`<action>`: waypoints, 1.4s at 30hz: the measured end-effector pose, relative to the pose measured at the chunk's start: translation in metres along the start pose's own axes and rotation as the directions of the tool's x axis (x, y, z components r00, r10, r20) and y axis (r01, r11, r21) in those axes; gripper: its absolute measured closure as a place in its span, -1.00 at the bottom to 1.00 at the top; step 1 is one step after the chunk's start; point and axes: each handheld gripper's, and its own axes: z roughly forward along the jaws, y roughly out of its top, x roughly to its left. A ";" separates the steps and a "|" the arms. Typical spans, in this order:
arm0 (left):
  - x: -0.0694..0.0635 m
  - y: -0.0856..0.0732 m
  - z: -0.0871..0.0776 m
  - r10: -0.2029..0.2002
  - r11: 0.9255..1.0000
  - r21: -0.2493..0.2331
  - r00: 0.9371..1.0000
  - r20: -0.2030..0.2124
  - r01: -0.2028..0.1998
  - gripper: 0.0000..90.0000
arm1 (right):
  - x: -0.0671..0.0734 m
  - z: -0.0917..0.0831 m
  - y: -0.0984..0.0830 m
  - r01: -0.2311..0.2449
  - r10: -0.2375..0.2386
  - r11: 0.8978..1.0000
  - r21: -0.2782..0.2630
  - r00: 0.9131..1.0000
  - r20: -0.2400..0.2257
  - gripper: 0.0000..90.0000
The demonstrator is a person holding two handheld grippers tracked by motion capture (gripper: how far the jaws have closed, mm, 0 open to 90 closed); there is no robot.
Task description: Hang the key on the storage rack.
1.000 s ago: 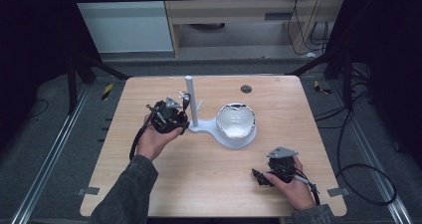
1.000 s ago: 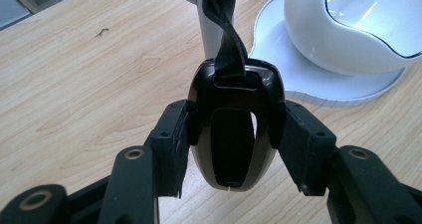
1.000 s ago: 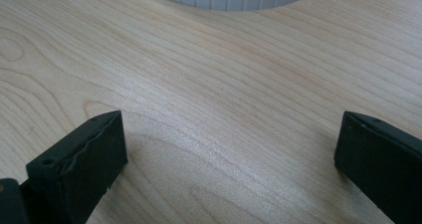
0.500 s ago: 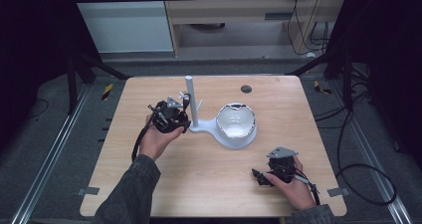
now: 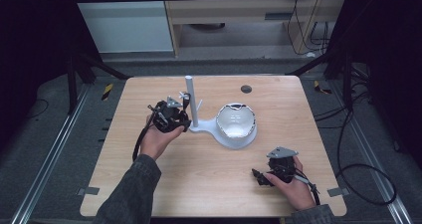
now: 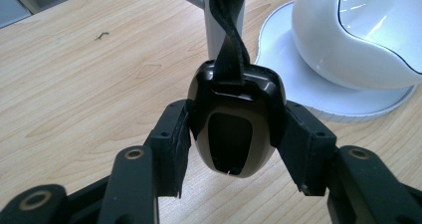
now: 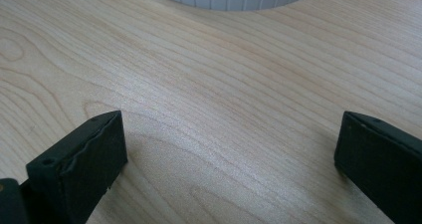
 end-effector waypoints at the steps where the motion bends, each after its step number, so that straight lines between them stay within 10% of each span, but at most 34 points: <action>1: 0.000 -0.001 0.000 0.001 1.000 0.000 1.000 0.001 -0.001 0.08 | 0.000 0.000 0.000 -0.002 0.002 1.000 0.000 1.000 0.000 -0.99; 42: -0.011 -0.042 -0.028 0.043 0.999 -0.001 0.999 -0.002 -0.043 -0.86 | 0.000 0.000 0.000 0.002 -0.002 1.000 -0.001 1.000 0.000 -0.99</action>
